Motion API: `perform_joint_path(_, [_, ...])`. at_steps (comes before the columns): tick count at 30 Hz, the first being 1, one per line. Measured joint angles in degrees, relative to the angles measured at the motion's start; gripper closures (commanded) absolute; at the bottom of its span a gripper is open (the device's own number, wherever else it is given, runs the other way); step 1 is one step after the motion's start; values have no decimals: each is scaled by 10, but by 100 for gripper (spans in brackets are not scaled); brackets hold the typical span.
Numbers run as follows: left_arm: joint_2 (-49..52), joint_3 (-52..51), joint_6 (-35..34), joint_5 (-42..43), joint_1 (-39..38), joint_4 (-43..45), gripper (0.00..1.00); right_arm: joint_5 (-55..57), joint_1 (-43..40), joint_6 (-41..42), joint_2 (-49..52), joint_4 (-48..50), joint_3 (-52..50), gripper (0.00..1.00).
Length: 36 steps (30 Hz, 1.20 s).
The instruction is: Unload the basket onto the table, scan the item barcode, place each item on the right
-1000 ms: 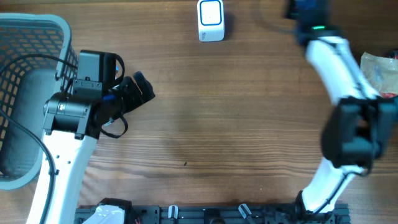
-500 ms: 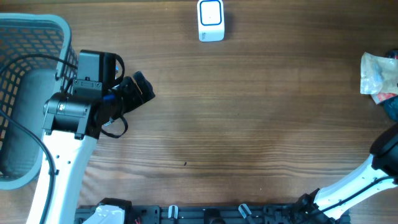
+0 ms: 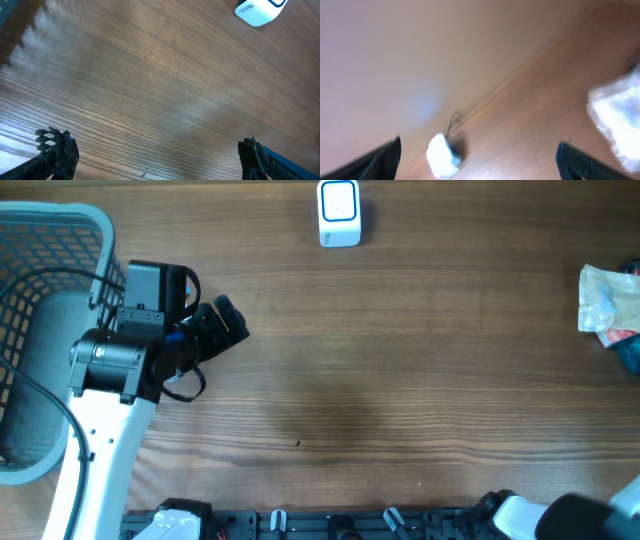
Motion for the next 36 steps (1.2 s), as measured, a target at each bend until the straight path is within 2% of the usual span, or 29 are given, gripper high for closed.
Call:
perform_joint_path(2, [0,0,0,0,0,-1,0,-6,43,-15,-32,-99,-5,0])
perform_joint_path(4, [0,0,0,0,0,-1,0,26,105,-29,-44,-156,-5,0])
perform_joint_path(5, [0,0,0,0,0,0,0,63,163,-34,-46,-189,-6,0])
perform_joint_path(9, [0,0,0,0,0,-1,0,147,359,-64,-46,-229,-10,0])
perform_joint_path(11, [0,0,0,0,0,-1,0,165,431,-88,-47,-264,-12,0])
perform_joint_path(14, [0,0,0,0,0,0,0,175,446,-116,-65,-300,-13,0])
perform_joint_path(21, [0,0,0,0,0,-1,0,181,446,-155,-177,-388,-12,0])
perform_joint_path(36, [0,0,0,0,0,-1,0,192,446,-171,-92,-375,-14,0])
